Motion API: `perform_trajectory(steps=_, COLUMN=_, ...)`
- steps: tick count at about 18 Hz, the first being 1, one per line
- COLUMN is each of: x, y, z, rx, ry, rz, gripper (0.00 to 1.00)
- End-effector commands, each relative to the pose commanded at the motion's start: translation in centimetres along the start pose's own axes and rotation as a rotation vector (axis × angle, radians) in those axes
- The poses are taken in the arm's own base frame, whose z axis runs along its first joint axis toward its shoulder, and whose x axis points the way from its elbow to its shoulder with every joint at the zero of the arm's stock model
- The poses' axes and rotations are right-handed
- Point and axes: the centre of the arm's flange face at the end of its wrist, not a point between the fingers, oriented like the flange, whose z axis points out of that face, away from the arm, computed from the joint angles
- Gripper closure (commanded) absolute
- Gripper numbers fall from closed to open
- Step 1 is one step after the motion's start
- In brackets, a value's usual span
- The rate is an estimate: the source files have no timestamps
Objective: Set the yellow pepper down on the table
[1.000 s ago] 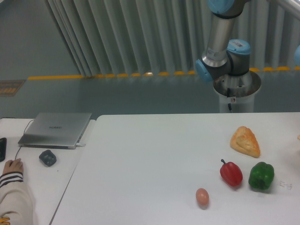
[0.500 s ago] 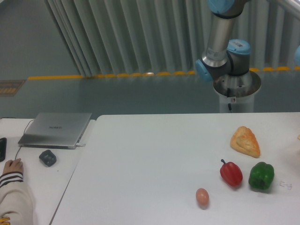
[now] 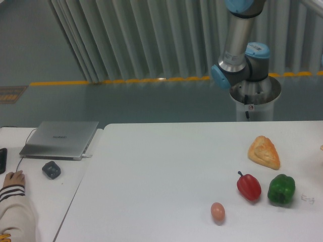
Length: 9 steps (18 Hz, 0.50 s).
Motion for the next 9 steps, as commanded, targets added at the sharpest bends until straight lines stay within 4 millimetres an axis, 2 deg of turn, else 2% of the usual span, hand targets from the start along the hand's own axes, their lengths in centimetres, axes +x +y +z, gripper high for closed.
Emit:
perform_trajectory(steps=3, x=-0.1, y=0.7, z=-0.5, rx=0.009, ry=-0.01, rz=-0.128, gripper=0.0)
perform_trajectory(steps=9, x=-1.5, y=1.3, z=0.5, rx=0.016, ry=-0.061, rz=-0.459, gripper=0.0)
